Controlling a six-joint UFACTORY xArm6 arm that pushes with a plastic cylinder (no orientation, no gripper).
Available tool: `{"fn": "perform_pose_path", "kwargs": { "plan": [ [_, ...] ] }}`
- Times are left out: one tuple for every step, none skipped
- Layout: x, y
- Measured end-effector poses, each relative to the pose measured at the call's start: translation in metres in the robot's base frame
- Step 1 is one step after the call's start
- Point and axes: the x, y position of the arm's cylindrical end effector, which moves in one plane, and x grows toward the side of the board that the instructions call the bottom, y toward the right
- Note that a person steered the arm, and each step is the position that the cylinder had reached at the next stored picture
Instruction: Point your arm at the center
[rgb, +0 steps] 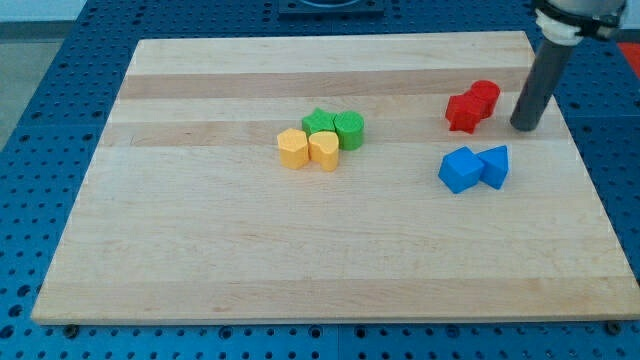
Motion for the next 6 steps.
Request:
{"fn": "perform_pose_path", "kwargs": {
  "plan": [
    [0.018,-0.009],
    [0.020,-0.034],
    [0.020,-0.061],
    [0.020,-0.089],
    [0.020,-0.116],
    [0.020,-0.139]
  ]
}}
